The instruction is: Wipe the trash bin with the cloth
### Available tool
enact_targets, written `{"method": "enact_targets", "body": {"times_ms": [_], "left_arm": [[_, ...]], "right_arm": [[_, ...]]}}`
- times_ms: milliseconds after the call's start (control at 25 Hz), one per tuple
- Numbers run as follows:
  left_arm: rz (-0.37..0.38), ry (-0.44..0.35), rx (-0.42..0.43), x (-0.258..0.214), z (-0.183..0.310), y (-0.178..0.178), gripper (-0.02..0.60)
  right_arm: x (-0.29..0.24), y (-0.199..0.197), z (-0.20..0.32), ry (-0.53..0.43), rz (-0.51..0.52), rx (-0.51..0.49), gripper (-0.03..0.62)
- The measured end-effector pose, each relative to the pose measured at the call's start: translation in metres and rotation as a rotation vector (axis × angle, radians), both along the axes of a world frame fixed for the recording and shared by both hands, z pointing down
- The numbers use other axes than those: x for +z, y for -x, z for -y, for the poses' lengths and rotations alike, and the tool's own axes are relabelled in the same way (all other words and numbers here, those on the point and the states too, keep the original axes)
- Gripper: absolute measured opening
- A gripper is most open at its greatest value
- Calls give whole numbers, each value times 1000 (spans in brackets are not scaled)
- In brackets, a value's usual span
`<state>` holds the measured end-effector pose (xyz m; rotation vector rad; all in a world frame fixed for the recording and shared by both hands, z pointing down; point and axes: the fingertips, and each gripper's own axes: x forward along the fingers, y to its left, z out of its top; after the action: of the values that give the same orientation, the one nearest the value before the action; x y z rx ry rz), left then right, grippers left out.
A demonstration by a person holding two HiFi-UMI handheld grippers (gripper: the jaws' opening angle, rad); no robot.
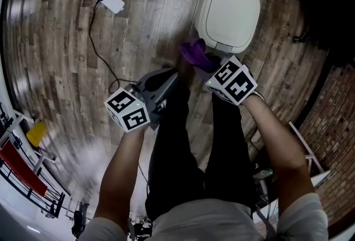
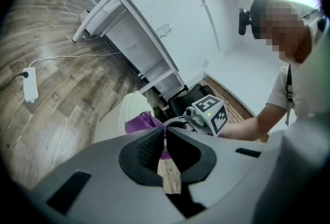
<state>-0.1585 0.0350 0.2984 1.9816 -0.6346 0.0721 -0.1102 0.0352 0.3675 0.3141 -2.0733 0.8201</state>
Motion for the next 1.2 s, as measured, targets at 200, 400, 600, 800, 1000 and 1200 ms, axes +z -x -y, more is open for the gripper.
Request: {"method": "enact_targets", "body": {"times_ms": [200,400,600,800,1000,1200], "left_arm": [[-4,-28,47,-12,9,-44,3],[20,-90,133,-29,32,-96,5],[98,-106,221,-28,66,-148,5],[222,-120,338,-23,102,-203,5],[356,-173,487,-14,134,-265,5],[407,-223,570,-24,165,-323,5]], "right_arm": [[-14,-36,19,-29,44,119,75],[-23,-90,41,-73,63,238,75],[-16,-171,67,-57,72,423,75],[3,-253,84,33,126,650,75],[25,-320,96,127,224,856,75],[39,-385,95,197,273,1043,75]]}}
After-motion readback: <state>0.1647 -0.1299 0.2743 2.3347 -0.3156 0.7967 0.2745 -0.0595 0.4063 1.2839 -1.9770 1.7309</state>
